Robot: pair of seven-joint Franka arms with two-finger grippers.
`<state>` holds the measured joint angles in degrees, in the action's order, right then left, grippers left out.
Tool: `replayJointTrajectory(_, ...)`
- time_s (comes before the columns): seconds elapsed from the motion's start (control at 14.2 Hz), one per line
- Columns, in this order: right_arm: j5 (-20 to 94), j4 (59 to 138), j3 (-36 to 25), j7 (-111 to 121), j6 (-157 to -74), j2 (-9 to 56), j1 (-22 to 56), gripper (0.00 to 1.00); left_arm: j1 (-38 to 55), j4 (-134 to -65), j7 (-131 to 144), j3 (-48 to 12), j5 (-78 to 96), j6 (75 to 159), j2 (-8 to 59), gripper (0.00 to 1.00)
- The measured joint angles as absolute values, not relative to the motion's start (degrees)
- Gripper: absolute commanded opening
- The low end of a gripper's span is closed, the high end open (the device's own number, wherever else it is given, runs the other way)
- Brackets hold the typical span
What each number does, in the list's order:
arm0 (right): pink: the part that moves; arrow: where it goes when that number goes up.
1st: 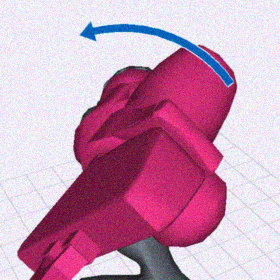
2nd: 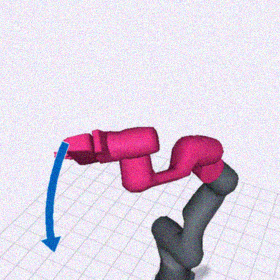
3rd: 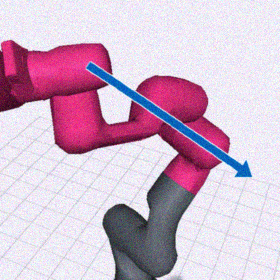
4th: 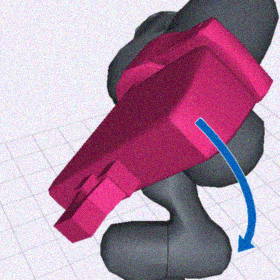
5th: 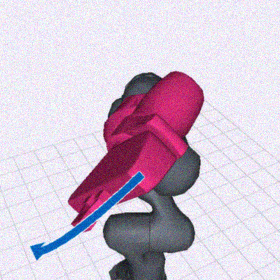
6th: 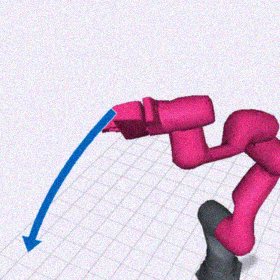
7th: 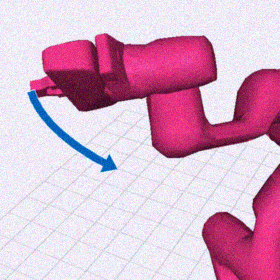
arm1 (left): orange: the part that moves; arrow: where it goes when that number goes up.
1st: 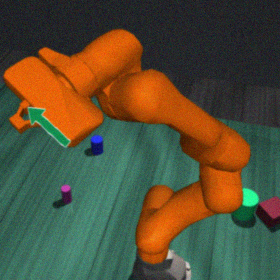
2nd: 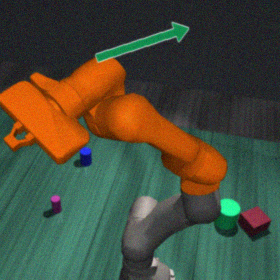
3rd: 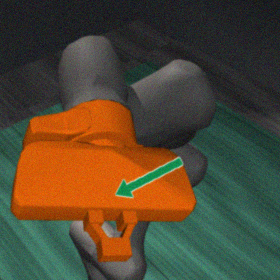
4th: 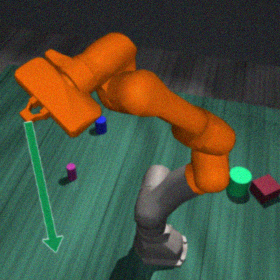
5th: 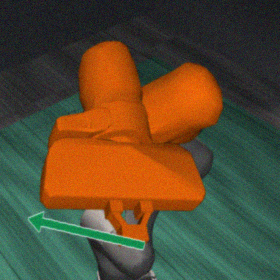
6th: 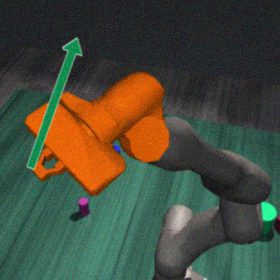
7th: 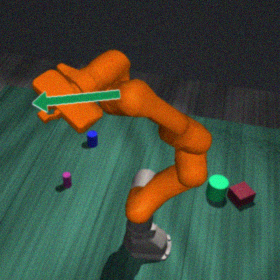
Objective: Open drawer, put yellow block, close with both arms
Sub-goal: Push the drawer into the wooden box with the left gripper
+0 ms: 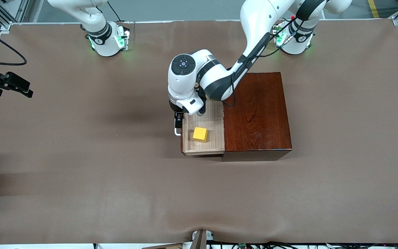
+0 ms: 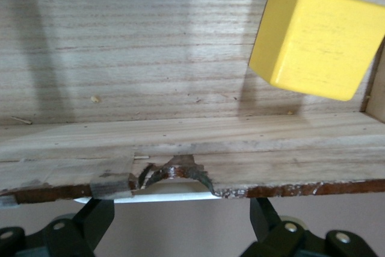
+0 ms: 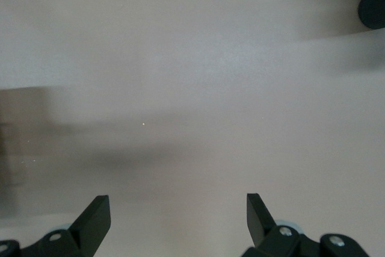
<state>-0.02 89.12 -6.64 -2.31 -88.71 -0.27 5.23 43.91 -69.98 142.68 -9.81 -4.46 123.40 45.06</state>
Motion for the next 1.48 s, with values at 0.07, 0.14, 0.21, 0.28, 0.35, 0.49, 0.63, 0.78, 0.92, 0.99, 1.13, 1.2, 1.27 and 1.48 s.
replayJointTrajectory(0.07,0.0,89.1,-6.7,-2.3,-88.7,-0.3,5.1,1.0,43.9,-69.7,142.8,-9.6,-4.5,122.5,45.1,1.0)
replayJointTrajectory(0.14,0.0,89.1,-6.7,-2.3,-88.7,-0.3,4.8,1.0,43.9,-69.4,142.9,-9.4,-4.7,121.6,45.1,1.0)
replayJointTrajectory(0.21,0.0,89.1,-6.5,-2.3,-88.7,-0.3,4.1,1.0,43.9,-69.1,143.1,-9.4,-5.1,120.8,45.0,1.0)
replayJointTrajectory(0.28,0.2,89.1,-5.9,-2.2,-88.7,-0.3,3.0,1.0,44.0,-68.9,143.4,-9.4,-5.7,120.0,45.0,1.0)
replayJointTrajectory(0.35,0.3,89.1,-4.8,-2.0,-88.7,-0.3,1.4,1.0,44.0,-68.7,143.7,-9.4,-6.4,118.9,45.0,1.0)
replayJointTrajectory(0.49,0.4,89.1,-2.8,-1.9,-88.7,-0.3,-0.6,1.0,44.2,-68.1,144.2,-9.4,-8.3,116.6,44.9,1.0)
replayJointTrajectory(0.63,0.4,89.1,-2.0,-1.9,-88.7,-0.3,-0.7,1.0,44.4,-67.7,144.4,-9.4,-9.7,114.7,44.9,1.0)
replayJointTrajectory(0.78,0.4,89.1,-1.8,-1.9,-88.7,-0.3,-0.7,1.0,44.5,-67.6,144.4,-9.4,-10.6,113.9,44.8,1.0)
replayJointTrajectory(0.92,0.4,89.1,-1.8,-1.9,-88.7,-0.3,-0.8,1.0,44.7,-67.5,144.4,-9.4,-11.9,112.8,44.8,1.0)
replayJointTrajectory(0.99,0.4,89.1,-1.8,-1.9,-88.7,-0.3,-0.8,1.0,44.8,-67.4,144.5,-9.4,-12.5,111.9,44.7,1.0)
replayJointTrajectory(1.13,0.4,89.1,-1.8,-1.9,-88.7,-0.3,-0.8,1.0,44.7,-67.4,144.6,-9.1,-13.9,108.5,44.7,1.0)
replayJointTrajectory(1.2,0.4,89.1,-1.8,-1.9,-88.7,-0.3,-0.8,1.0,44.7,-67.6,144.6,-8.8,-14.5,106.4,44.7,1.0)
replayJointTrajectory(1.27,0.4,89.1,-1.8,-1.9,-88.7,-0.3,-0.8,1.0,44.7,-67.6,144.6,-8.5,-14.7,104.7,44.6,1.0)
replayJointTrajectory(1.48,0.4,89.1,-1.7,-1.9,-88.7,-0.3,-0.8,1.0,44.7,-67.6,144.6,-7.7,-14.9,102.0,44.5,1.0)
